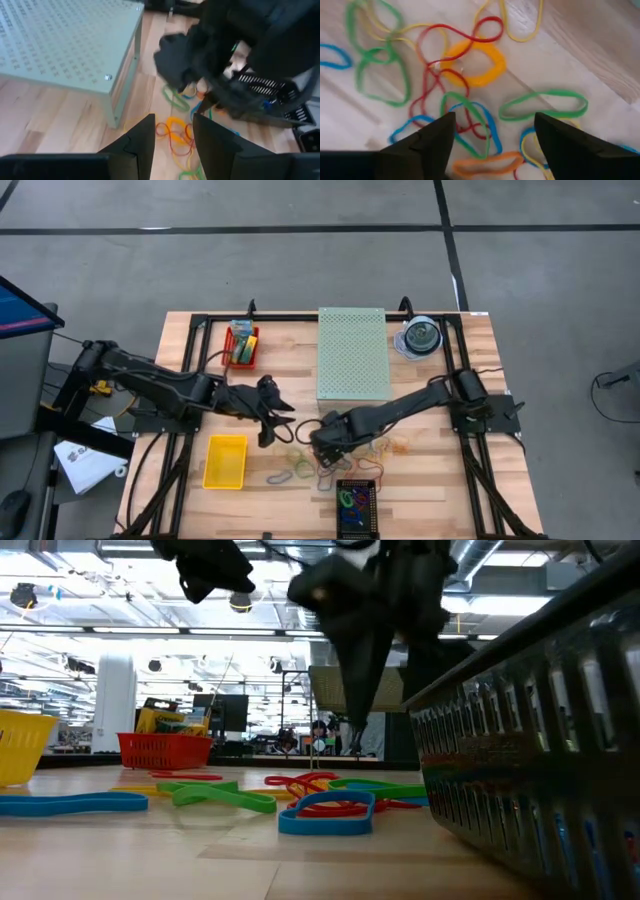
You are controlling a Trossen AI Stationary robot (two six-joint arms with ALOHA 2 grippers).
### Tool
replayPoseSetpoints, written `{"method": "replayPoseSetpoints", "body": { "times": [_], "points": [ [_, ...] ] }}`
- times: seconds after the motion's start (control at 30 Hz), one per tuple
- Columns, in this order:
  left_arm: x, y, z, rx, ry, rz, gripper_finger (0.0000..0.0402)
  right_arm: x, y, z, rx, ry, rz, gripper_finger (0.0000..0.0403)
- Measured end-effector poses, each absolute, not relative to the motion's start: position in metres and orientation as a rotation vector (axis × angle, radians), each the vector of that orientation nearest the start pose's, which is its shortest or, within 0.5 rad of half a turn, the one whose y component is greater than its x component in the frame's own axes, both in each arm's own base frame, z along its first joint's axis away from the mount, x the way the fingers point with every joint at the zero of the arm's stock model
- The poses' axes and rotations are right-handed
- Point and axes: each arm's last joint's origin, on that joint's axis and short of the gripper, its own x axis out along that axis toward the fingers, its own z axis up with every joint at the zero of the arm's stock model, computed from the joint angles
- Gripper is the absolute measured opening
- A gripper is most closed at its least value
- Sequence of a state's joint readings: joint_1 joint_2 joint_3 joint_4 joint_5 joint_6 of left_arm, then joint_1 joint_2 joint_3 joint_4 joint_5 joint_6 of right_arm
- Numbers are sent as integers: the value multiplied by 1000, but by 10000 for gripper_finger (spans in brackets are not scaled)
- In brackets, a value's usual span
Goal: Pick & Place Office Desk Supplies
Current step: Put the yellow spring keychain into the black bin
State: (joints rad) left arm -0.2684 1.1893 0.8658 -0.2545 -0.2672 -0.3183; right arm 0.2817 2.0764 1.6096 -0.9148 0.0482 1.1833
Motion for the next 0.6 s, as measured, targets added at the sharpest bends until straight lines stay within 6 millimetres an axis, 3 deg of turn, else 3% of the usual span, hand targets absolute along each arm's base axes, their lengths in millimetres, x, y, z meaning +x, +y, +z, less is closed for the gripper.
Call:
{"method": "replayPoseSetpoints", "body": {
  "times": [0.17, 0.4, 0.6],
  "points": [
    [243, -59, 278, -158, 544, 89, 127, 400, 110, 173, 805, 1273, -668, 281],
    [242, -60, 279, -164, 546, 76, 127, 409, 99, 174, 881, 1201, -696, 281],
    [242, -61, 279, -169, 545, 69, 127, 415, 98, 147, 880, 1242, -729, 281]
  ]
}}
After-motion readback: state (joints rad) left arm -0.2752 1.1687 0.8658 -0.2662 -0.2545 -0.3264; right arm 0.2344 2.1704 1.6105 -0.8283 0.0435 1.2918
